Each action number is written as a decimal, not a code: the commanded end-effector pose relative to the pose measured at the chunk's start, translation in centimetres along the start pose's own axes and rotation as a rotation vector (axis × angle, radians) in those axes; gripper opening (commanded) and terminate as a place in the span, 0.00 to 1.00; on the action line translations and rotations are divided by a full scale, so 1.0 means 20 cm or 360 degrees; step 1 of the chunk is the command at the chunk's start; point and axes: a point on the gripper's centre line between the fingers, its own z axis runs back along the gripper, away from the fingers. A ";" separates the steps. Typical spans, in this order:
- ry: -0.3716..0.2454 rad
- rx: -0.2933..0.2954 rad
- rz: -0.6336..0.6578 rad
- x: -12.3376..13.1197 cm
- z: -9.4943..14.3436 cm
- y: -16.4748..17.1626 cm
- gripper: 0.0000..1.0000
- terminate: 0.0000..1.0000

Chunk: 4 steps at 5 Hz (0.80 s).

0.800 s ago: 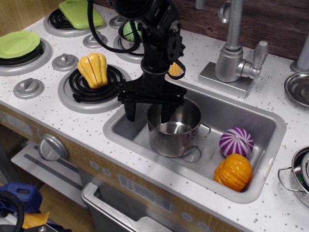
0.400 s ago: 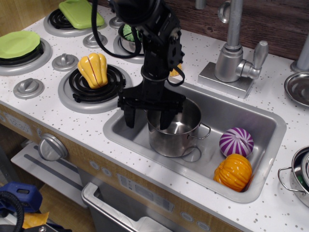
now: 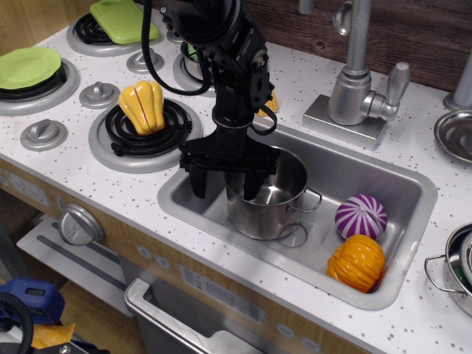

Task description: Pick up pot from sink

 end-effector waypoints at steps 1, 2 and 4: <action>-0.0021 -0.0093 0.0048 0.07 -0.02 0.03 1.00 0.00; -0.0022 -0.0110 0.0080 0.08 -0.05 0.03 0.00 0.00; -0.0060 -0.0119 0.0085 0.10 -0.02 0.00 0.00 0.00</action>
